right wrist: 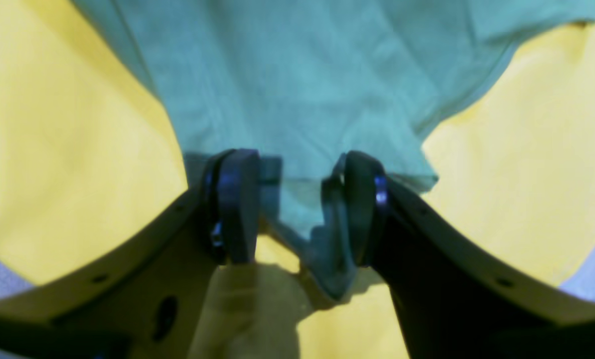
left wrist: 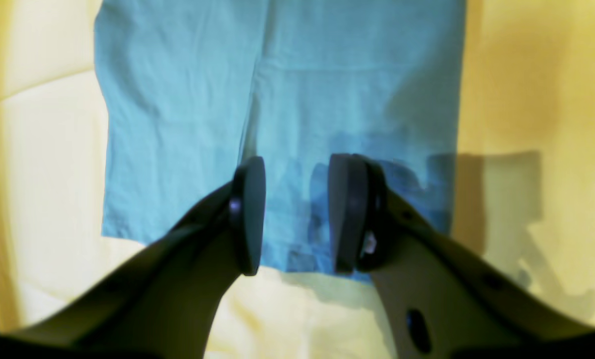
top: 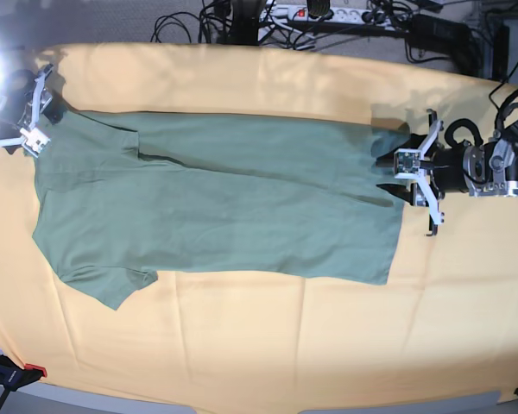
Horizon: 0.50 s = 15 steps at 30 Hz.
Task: Fold the T-shirt properly
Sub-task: 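Regrasp the shirt's shoulder edge with both grippers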
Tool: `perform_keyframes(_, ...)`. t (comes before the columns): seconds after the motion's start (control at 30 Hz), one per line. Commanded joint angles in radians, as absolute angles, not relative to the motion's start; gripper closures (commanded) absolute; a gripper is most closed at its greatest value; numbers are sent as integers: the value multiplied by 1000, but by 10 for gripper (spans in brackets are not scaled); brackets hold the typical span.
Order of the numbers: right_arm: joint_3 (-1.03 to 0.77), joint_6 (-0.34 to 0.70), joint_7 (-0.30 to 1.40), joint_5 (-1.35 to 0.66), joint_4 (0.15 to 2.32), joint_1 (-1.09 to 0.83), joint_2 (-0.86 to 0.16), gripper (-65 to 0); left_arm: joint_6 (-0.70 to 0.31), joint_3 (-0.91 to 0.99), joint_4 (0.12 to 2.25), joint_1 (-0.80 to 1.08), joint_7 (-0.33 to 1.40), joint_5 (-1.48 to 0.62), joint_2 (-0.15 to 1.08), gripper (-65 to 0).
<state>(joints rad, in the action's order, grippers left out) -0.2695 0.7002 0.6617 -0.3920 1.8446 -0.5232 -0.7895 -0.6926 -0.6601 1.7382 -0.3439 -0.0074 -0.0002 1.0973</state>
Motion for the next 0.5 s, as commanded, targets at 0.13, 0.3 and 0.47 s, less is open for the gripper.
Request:
perform_keyframes(0.13, -281, 698, 662, -394, 1857, -543, -822, -300, -689, -647, 1747, -363, -34, -28, 1117, -223)
perform_keyframes(0.3, -281, 698, 711, -385, 1857, -602, -852, -300, -689, -647, 1747, -363, -34, -28, 1117, -223)
perform_keyframes(0.47, -282, 698, 703, -361, 1857, -606, -851, -300, -689, -647, 1747, -363, -73, -28, 1116, -223)
